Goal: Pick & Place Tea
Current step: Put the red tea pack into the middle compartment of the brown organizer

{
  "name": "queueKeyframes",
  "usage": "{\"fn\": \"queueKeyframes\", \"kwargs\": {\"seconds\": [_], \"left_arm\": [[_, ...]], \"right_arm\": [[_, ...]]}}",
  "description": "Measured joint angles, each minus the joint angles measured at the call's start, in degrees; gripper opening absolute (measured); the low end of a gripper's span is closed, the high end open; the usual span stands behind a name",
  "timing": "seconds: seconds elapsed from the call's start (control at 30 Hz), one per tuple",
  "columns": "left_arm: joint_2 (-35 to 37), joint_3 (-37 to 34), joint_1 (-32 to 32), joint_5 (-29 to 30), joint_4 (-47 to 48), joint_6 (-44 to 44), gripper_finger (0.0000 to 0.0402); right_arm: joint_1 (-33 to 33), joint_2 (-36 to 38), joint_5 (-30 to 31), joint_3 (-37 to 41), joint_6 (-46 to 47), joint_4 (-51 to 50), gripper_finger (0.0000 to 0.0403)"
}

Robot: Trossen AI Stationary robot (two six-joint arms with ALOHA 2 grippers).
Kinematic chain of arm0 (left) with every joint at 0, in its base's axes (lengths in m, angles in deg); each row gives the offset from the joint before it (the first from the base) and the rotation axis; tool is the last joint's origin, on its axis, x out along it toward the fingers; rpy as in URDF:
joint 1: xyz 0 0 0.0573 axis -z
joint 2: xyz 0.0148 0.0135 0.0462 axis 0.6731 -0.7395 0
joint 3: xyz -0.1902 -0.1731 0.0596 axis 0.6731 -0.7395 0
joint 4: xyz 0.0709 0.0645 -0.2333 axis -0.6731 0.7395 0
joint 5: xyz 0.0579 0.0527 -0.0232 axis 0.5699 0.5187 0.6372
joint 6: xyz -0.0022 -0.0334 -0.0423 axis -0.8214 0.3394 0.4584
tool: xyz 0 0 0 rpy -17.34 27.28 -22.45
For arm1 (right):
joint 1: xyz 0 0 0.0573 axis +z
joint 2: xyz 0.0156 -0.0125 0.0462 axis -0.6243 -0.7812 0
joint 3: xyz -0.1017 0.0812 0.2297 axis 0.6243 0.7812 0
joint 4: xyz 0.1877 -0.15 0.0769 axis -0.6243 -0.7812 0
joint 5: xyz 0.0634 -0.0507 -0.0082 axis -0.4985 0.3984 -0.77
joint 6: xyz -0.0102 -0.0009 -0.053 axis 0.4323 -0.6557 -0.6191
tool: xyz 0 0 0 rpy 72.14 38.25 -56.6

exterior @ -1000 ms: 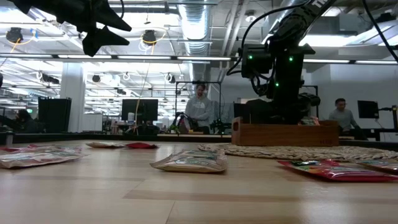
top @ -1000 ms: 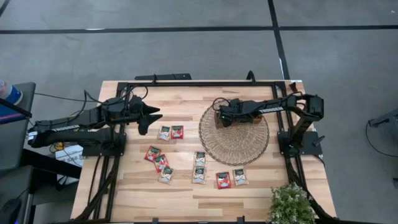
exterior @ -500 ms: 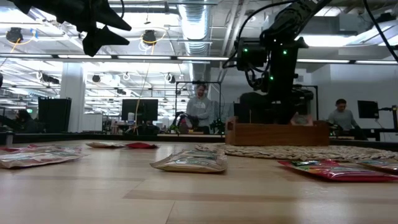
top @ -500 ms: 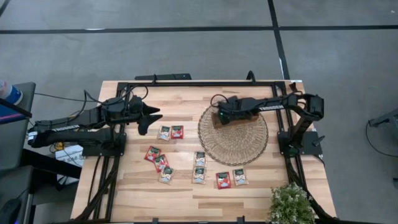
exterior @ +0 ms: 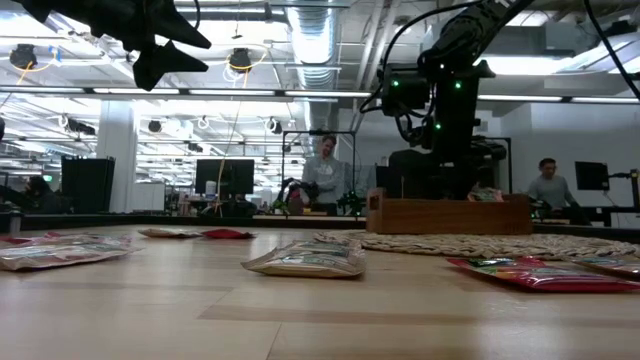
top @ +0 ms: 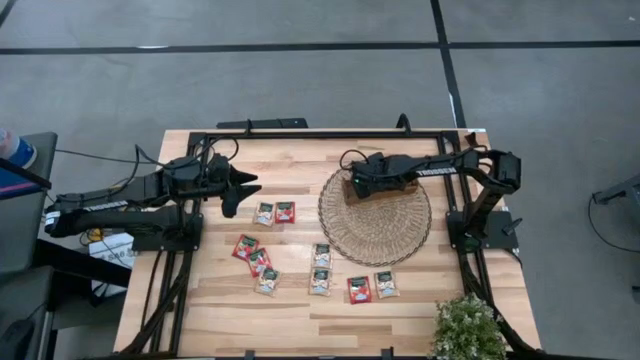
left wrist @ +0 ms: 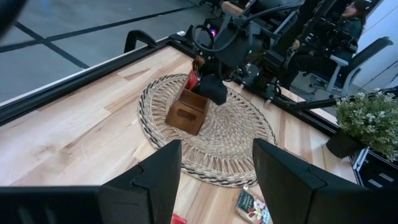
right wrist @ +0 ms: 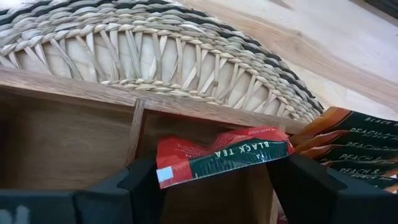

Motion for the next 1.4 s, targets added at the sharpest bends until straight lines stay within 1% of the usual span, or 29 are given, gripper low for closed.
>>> {"fn": "queueKeyframes", "kwargs": {"seconds": [0.33, 0.73, 1.13, 1.3, 1.4], "left_arm": [[-0.01, 0.0, -0.01, 0.0, -0.33, -0.04, 0.0191], [-0.02, 0.0, -0.02, 0.0, -0.33, -0.1, 0.0191], [-0.02, 0.0, 0.0, -0.74, -0.33, -0.15, 0.0191], [0.0, 0.0, -0.02, -0.79, -0.33, -0.15, 0.0191], [-0.02, 0.0, -0.02, -0.79, -0.33, -0.11, 0.0191]], "right_arm": [[0.0, 0.0, 3.28, -4.76, -3.06, -2.52, 0.025], [1.39, 0.0, 2.44, -4.96, -1.43, -4.37, 0.025], [1.15, 0.0, 1.96, -5.09, -0.97, -5.83, 0.025], [1.14, 0.0, 5.01, -6.8, -0.02, -8.43, 0.025], [1.14, 0.0, 5.37, -8.14, -0.04, -9.96, 0.025]]}}
